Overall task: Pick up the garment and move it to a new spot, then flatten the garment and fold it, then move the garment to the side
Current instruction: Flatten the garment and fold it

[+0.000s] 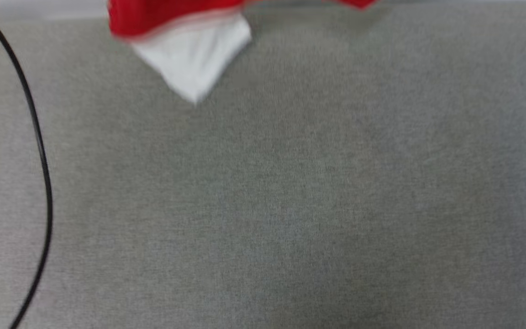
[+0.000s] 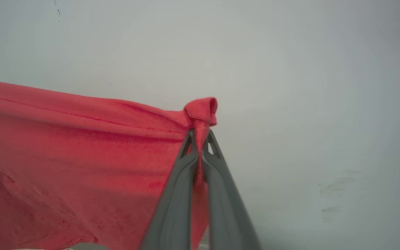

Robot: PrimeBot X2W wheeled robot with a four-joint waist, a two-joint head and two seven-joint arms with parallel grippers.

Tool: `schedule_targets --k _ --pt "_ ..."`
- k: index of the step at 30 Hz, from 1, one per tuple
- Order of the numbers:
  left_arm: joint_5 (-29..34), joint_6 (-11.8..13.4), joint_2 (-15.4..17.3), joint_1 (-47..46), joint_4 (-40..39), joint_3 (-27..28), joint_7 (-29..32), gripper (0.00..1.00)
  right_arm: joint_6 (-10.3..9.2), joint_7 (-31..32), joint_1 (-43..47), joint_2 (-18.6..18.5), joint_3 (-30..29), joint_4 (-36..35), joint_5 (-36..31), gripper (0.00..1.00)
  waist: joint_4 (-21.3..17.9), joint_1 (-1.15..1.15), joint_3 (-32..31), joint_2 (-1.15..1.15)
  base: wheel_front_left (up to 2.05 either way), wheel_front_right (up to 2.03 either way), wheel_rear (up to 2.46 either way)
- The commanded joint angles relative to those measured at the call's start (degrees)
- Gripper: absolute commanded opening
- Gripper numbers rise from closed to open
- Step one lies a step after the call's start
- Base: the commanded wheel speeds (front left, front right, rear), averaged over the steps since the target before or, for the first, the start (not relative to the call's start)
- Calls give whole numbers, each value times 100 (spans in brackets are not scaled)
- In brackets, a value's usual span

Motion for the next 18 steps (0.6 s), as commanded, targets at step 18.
schedule_targets --k 18 --pt "-162 -290 -186 -1053 1223 67 -283 0 -12 -723 -1146 393 175 938 -352 0 68 -1 1584 0 0 0 0"
